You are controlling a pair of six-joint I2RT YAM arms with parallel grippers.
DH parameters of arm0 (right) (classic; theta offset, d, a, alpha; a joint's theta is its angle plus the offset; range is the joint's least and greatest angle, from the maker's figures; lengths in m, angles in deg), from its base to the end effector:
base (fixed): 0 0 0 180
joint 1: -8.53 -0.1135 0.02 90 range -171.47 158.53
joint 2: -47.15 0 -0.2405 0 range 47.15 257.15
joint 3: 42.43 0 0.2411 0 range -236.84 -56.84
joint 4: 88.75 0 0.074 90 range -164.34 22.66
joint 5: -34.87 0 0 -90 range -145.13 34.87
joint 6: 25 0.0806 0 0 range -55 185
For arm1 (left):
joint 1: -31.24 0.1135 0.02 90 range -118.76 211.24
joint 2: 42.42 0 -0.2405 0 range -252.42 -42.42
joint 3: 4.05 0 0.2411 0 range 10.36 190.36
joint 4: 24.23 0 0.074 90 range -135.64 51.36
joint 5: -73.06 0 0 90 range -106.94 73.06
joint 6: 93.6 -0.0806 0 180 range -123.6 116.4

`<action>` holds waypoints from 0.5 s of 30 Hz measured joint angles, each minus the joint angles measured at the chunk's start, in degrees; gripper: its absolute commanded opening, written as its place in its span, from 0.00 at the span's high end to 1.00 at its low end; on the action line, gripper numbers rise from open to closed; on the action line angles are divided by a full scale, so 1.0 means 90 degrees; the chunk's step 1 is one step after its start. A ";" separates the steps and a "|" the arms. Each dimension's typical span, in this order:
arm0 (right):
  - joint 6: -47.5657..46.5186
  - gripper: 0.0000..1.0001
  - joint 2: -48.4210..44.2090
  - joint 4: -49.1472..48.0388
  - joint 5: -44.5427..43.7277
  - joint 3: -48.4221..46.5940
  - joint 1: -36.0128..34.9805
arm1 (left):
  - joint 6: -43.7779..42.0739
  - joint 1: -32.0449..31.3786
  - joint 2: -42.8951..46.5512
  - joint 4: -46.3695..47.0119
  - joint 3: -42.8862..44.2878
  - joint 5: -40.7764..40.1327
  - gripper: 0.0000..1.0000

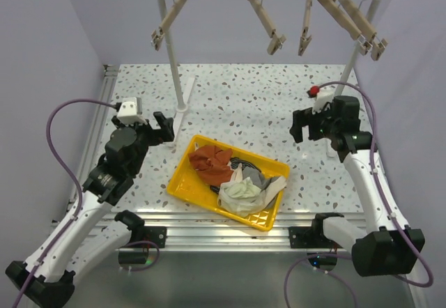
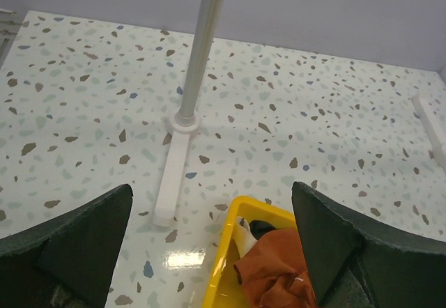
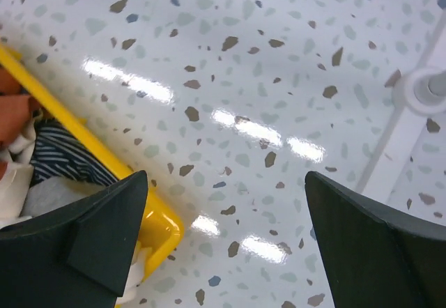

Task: Remove the underwear clipped to the hanger
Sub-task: Reset both arms

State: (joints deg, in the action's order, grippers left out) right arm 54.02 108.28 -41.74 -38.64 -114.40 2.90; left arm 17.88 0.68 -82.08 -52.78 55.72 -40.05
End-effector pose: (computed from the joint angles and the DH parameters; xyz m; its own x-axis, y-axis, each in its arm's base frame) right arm 0.2593 0.0486 0.2802 -0.5152 -0.2343 -0.8244 -0.4281 0.9037 0.0107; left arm 0.1950 -0.0784 0.3281 -0.1664 -0.2929 -0.9416 0.0778 0.9480 -0.3086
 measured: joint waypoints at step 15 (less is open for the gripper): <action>0.1127 0.01 0.0165 -0.0267 -0.1763 0.0311 0.1598 | -0.0248 0.3087 -0.0886 -0.0153 -0.0012 0.0685 0.00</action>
State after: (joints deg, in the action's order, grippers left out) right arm 64.16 109.76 -44.14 -54.51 -111.61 17.29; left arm 15.65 28.46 -90.05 -54.15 55.62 -33.89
